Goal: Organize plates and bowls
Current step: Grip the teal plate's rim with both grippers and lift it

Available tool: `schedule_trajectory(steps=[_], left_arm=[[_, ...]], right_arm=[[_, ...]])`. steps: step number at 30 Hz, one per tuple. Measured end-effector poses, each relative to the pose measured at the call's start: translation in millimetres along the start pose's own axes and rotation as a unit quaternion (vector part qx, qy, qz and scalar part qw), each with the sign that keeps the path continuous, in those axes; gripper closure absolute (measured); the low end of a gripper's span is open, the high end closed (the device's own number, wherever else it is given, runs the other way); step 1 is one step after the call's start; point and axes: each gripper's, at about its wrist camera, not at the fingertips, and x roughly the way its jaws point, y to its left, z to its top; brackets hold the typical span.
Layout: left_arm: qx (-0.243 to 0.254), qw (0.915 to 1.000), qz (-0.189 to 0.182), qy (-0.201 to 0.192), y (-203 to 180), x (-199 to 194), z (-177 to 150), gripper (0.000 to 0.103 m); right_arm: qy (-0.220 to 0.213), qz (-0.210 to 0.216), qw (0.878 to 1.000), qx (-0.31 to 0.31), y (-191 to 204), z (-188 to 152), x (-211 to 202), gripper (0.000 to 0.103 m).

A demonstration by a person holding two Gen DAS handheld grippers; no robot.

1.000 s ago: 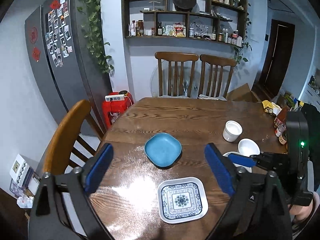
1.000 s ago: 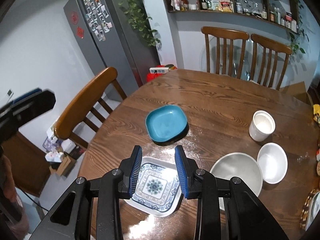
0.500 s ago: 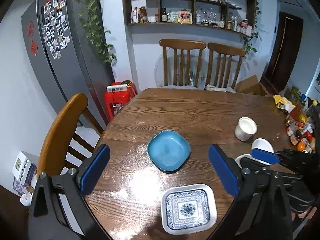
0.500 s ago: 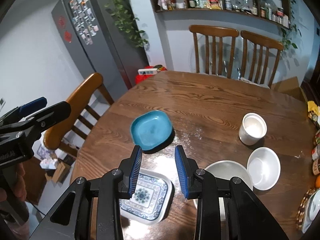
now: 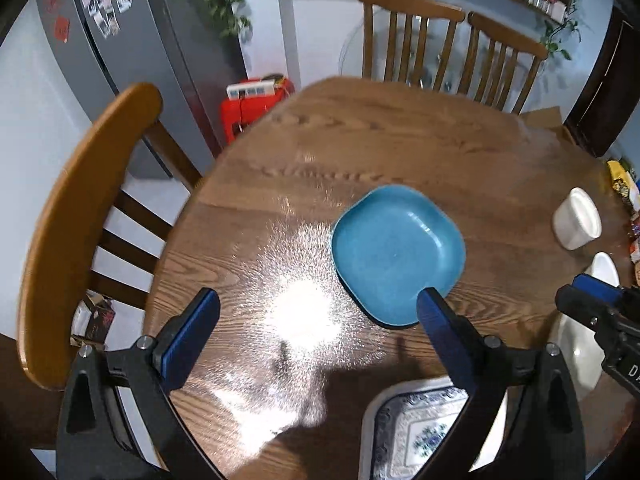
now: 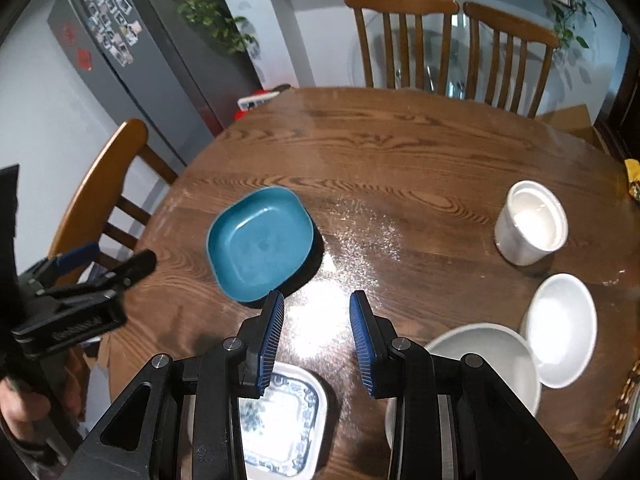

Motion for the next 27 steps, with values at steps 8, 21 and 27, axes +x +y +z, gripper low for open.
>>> schedule_trajectory(steps=[8,21,27], left_arm=[[-0.006,0.9998,0.001,0.016,-3.3,47.6,-6.8,0.011],[0.007,0.9988,-0.024,0.043,-13.7,88.2,-14.5,0.055],[0.013,0.9980,-0.048,0.037,-19.8,85.6,-12.5,0.078]], right_arm=[[0.026,0.002,0.999,0.019,2.5,2.4,60.0,0.069],[0.024,-0.003,1.000,0.002,17.5,12.3,109.6,0.069],[0.026,-0.003,1.000,0.001,17.3,10.4,119.9,0.071]])
